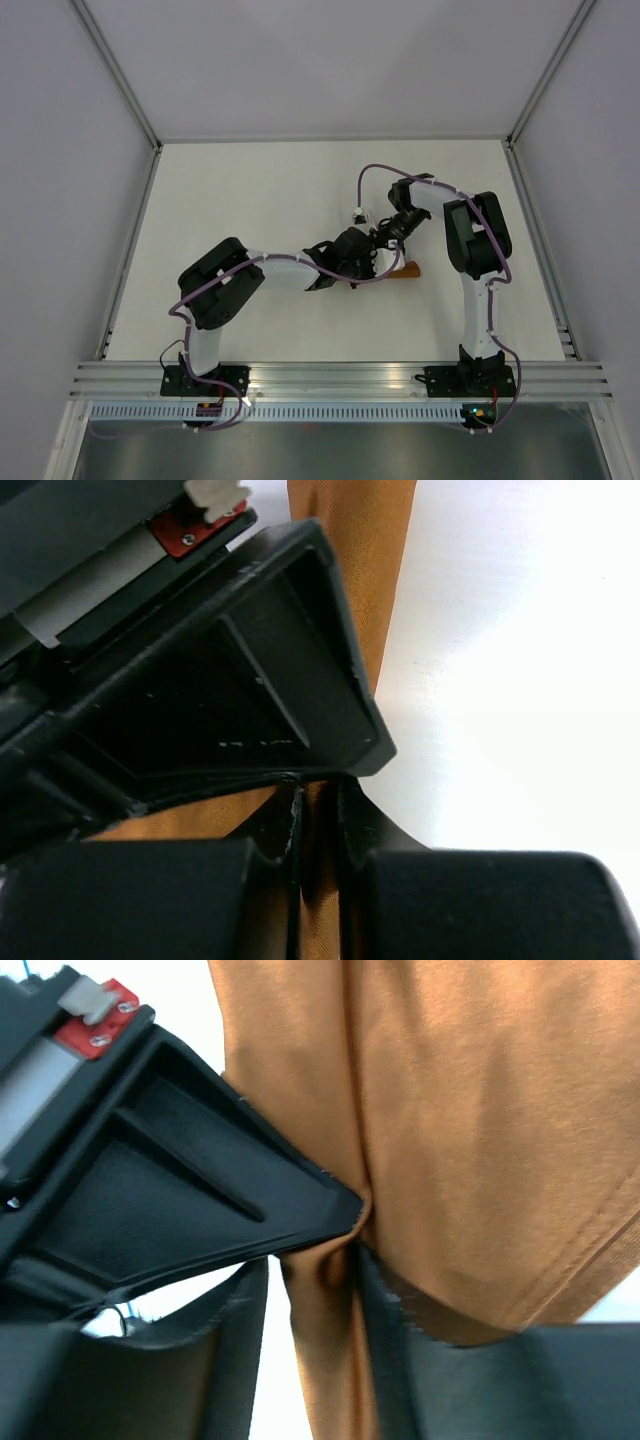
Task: Fold the napkin, place the utensils inside, and roll it up
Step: Roll the napkin with the utensil
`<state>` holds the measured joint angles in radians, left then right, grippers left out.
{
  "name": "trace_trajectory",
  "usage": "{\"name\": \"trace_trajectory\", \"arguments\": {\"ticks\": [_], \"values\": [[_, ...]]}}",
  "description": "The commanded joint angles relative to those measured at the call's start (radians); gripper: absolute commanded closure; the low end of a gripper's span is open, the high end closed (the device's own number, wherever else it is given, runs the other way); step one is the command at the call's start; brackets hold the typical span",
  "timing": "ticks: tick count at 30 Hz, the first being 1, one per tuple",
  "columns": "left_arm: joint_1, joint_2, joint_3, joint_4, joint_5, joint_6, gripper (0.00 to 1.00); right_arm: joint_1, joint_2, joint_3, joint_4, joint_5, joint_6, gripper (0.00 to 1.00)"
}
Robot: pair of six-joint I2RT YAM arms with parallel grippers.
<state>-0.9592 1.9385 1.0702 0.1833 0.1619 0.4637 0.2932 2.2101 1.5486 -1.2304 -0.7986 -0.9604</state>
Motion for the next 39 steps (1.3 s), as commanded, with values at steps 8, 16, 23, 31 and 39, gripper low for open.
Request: {"name": "trace_trajectory", "arguments": {"ticks": [8, 16, 23, 31, 39], "values": [[0.059, 0.134, 0.086, -0.268, 0.274, -0.06, 0.98, -0.04, -0.09, -0.015, 0.101, 0.039, 0.026, 0.42], [0.069, 0.189, 0.177, -0.399, 0.347, -0.076, 0.98, -0.127, -0.182, -0.025, 0.249, -0.036, 0.172, 0.39], [0.088, 0.243, 0.267, -0.527, 0.386, -0.115, 0.98, -0.222, -0.28, -0.062, 0.446, -0.07, 0.359, 0.39], [0.146, 0.301, 0.384, -0.677, 0.53, -0.204, 0.97, -0.325, -0.548, -0.231, 0.569, -0.103, 0.344, 0.38], [0.211, 0.43, 0.546, -0.843, 0.609, -0.264, 0.97, -0.263, -0.819, -0.513, 0.707, -0.035, 0.22, 0.33]]}}
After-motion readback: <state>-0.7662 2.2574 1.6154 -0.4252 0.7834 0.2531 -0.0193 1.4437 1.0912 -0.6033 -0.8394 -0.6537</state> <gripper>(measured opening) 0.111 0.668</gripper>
